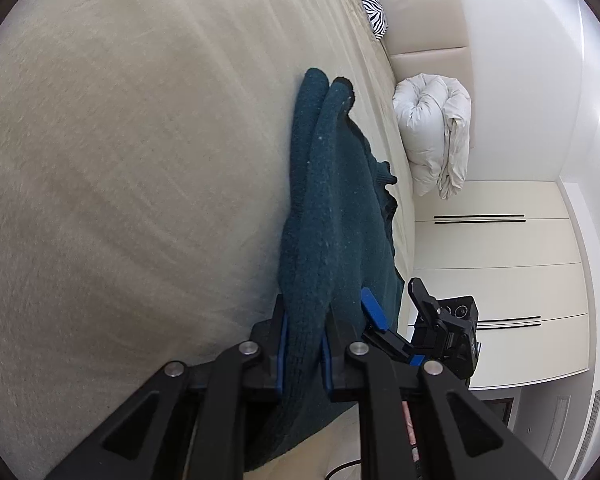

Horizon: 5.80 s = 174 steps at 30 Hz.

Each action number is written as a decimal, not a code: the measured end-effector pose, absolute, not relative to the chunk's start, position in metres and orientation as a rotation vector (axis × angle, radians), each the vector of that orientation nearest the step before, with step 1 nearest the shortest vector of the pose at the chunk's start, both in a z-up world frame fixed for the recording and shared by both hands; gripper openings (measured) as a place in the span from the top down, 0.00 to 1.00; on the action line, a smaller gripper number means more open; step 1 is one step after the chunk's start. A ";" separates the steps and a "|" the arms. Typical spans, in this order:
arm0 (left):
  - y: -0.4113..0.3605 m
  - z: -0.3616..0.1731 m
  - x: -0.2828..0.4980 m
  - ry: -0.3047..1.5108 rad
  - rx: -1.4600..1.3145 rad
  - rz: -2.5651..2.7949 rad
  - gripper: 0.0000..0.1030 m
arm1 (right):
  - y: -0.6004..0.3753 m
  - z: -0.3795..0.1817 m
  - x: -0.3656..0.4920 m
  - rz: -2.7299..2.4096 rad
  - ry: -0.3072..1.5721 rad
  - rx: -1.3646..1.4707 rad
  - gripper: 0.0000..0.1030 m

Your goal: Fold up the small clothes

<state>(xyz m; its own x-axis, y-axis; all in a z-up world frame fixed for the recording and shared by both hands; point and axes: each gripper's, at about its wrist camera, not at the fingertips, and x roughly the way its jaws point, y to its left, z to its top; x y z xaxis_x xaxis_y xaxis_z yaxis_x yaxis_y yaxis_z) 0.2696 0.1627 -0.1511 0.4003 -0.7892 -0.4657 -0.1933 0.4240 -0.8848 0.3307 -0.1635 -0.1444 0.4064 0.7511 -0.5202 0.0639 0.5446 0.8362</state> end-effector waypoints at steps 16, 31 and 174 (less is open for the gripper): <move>0.105 -0.065 0.274 1.037 -0.939 -0.541 0.86 | -0.201 -0.154 0.326 0.572 1.038 1.072 0.38; -0.119 -0.091 0.282 1.148 -0.675 -0.802 0.75 | -0.379 -0.137 0.298 0.499 0.861 1.286 0.22; -0.106 -0.126 0.352 1.232 -0.462 -0.710 0.38 | -0.435 -0.069 0.231 0.283 1.151 0.858 0.53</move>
